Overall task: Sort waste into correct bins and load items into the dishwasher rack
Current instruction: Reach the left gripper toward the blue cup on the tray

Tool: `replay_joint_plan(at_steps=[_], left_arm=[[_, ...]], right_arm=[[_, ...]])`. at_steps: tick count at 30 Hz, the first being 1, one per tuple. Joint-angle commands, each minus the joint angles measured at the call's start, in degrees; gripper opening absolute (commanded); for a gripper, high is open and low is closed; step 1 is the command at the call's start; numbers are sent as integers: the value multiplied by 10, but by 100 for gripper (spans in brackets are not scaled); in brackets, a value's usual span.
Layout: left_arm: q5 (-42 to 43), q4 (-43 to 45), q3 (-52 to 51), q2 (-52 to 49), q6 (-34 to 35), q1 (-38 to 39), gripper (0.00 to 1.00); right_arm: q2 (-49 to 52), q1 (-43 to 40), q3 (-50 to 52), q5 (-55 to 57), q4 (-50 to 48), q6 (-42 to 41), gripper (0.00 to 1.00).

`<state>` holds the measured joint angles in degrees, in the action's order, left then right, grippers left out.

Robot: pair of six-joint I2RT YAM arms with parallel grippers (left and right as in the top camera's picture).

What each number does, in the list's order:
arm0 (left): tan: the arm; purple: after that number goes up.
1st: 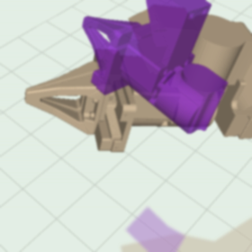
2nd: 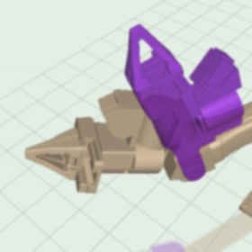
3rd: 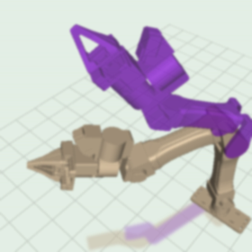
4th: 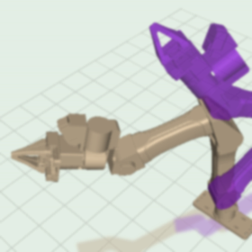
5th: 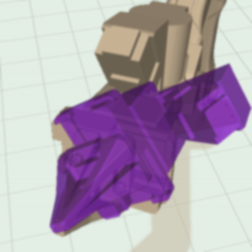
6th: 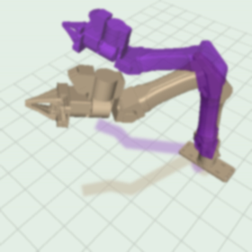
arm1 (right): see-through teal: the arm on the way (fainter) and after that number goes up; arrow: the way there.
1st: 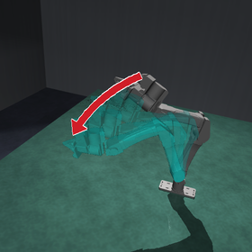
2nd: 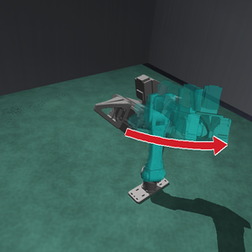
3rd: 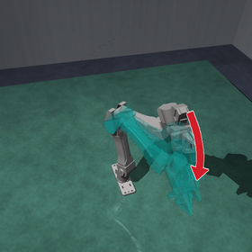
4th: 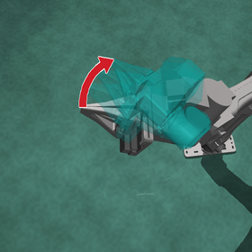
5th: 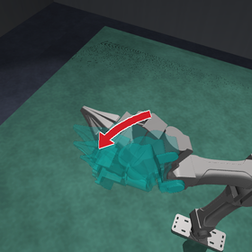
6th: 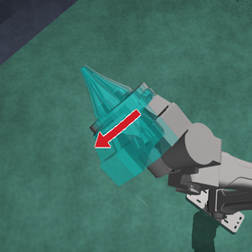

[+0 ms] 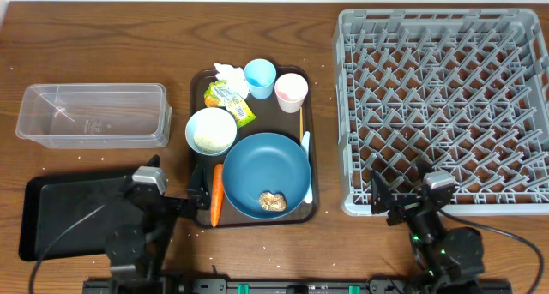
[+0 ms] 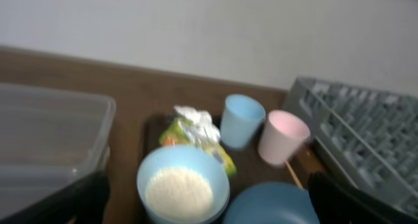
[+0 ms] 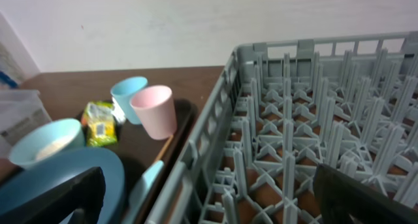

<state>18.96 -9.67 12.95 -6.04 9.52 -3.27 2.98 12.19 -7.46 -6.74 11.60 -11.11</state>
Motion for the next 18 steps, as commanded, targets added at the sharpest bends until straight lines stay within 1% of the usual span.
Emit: replay_joint_plan(at_steps=[1,3,6,9,12,14,16,18], left_arm=[[14,-70,101,-65,18,0,98],[14,-114,155,-118,18,0,98],[14,-171,243,-202,18,0,98],[15,-225,334,-285,18,0,98],[14,-300,428,-368,17,0,98],[18,-349,477,-412,17,0,98],[46,-386,513,-444,17,0,98],[72,-393,525,-464,31,0,98]], right_arm=[[50,-7,-89,-8,45,-17,99],[95,-7,-132,-8,74,-17,99],[190,-7,-214,-8,123,-17,99],[305,-7,-312,-9,185,-17,99],[428,-7,-421,-13,264,-10,99],[504,-7,-493,-19,314,12,99],[569,-7,-555,-32,354,40,99],[621,-7,-603,-32,378,56,99]])
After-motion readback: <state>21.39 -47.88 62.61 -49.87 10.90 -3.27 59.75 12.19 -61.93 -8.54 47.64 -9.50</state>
